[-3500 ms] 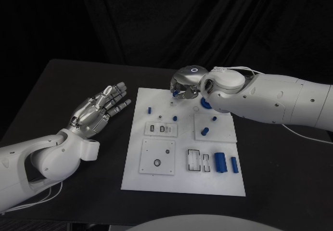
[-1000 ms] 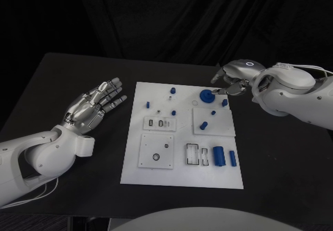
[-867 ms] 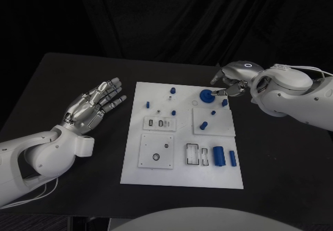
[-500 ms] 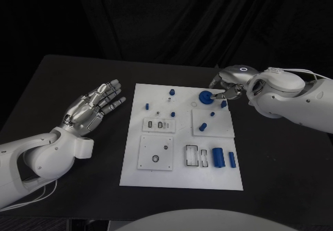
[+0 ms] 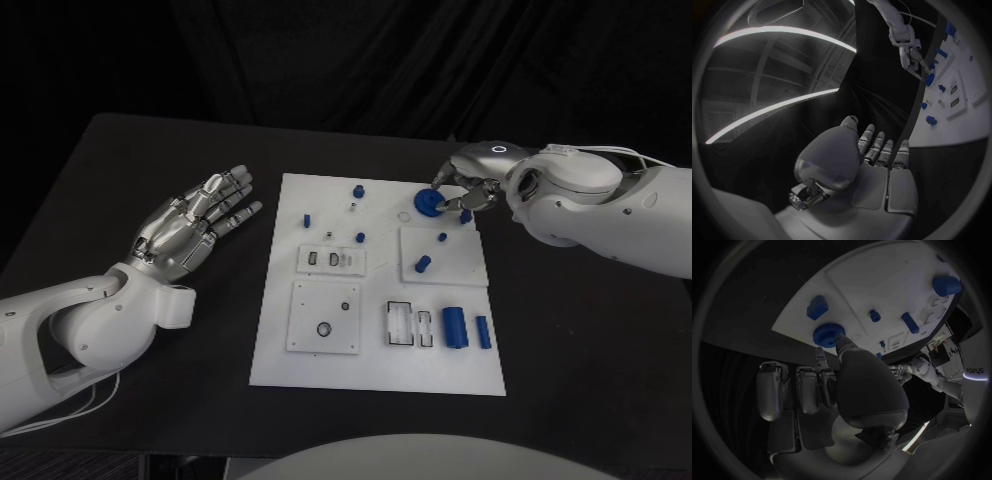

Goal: Assemble the parts on the task board

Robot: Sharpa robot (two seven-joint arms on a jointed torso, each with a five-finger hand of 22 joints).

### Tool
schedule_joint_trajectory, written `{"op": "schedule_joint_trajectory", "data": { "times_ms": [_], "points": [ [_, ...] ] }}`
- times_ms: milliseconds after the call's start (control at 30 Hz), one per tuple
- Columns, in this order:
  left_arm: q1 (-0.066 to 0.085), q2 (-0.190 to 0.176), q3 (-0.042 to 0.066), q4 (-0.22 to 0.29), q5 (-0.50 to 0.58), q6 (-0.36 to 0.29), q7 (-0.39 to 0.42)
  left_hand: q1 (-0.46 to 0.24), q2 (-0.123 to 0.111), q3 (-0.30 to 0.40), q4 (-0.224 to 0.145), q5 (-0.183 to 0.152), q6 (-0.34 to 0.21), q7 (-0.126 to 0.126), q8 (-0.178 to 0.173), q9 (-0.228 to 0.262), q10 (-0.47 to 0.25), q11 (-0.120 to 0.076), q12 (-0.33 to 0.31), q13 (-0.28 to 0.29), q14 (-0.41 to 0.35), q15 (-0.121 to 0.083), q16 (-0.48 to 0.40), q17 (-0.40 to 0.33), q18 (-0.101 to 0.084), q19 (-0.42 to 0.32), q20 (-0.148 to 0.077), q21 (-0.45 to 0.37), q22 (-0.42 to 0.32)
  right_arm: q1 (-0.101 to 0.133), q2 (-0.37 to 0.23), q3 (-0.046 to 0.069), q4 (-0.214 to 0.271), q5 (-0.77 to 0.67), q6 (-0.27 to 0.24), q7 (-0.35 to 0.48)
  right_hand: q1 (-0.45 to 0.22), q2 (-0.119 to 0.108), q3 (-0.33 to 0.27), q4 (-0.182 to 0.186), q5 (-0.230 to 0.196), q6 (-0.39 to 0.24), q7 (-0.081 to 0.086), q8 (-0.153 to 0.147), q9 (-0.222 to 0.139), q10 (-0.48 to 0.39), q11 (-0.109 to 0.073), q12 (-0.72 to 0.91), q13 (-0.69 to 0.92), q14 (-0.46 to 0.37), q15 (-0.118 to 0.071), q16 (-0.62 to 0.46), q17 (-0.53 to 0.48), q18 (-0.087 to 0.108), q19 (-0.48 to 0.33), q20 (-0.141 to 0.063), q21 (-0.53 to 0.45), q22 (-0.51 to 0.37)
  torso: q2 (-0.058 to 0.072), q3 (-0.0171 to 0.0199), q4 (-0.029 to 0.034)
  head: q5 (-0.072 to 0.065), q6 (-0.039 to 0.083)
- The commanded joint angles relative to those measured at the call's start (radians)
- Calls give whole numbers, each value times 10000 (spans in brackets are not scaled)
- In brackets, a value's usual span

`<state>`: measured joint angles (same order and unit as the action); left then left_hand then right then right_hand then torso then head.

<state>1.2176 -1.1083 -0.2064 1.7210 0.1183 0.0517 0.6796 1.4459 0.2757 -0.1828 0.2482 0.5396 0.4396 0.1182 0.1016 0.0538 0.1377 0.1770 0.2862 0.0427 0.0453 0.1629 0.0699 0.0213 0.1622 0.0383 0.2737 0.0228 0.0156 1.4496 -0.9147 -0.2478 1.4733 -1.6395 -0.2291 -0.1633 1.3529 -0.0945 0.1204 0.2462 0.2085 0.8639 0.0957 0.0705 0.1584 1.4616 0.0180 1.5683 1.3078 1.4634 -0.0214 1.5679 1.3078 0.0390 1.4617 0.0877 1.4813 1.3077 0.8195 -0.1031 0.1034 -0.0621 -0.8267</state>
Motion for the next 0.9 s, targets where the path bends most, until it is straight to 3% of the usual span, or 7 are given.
{"op": "schedule_joint_trajectory", "data": {
  "times_ms": [33,233,567,700,900],
  "points": [
    [15,26,2,17,-30,155,514,94,21,75,-4,54,52,47,-7,12,-6,86,71,16,18,94,75,15,172,5,82,43,17,-32,41,5,-41,-91,216,-115,100,-16,-5,-59,24,47,27,22,8,1092,33,25,2630,1074,-33,29,2630,-47,-32,6,-55,1928,2,1,9,4,11],
    [15,41,-2,-12,-30,169,511,96,23,79,-5,55,57,49,-5,13,-1,90,79,18,21,98,79,16,171,10,86,46,19,-48,144,5,-100,-91,273,-68,160,-11,6,-113,7,46,18,22,15,1092,27,25,2630,1074,-36,29,2630,-50,-18,6,-47,1939,1,1,5,16,17],
    [15,64,-13,-33,-30,219,516,99,21,86,-11,59,79,55,2,16,12,101,98,21,31,111,93,19,171,23,96,54,24,-153,332,6,-250,-92,346,1,296,51,54,-262,328,199,-5,99,94,1092,4,25,2630,1074,-56,29,2630,-48,-17,-5,-63,1947,1,-4,1,38,15],
    [15,74,-21,-47,-30,230,513,103,20,93,-16,62,90,60,6,18,25,111,115,23,38,123,102,20,170,28,105,58,25,-227,390,7,-317,-92,276,49,422,88,128,-416,858,400,-18,196,223,1092,-12,25,2630,1074,-75,29,2630,-46,-15,-26,-77,1958,-2,-4,0,45,16],
    [14,61,-32,-50,-30,243,510,103,20,93,-16,62,90,60,6,18,25,111,115,23,38,123,102,20,170,28,105,58,25,-282,386,8,-338,-93,-27,198,976,220,448,-986,1969,1274,-155,854,911,1092,-134,25,2630,1074,-180,29,2630,-57,41,-122,-60,2011,0,-3,14,65,10]
  ]
}}
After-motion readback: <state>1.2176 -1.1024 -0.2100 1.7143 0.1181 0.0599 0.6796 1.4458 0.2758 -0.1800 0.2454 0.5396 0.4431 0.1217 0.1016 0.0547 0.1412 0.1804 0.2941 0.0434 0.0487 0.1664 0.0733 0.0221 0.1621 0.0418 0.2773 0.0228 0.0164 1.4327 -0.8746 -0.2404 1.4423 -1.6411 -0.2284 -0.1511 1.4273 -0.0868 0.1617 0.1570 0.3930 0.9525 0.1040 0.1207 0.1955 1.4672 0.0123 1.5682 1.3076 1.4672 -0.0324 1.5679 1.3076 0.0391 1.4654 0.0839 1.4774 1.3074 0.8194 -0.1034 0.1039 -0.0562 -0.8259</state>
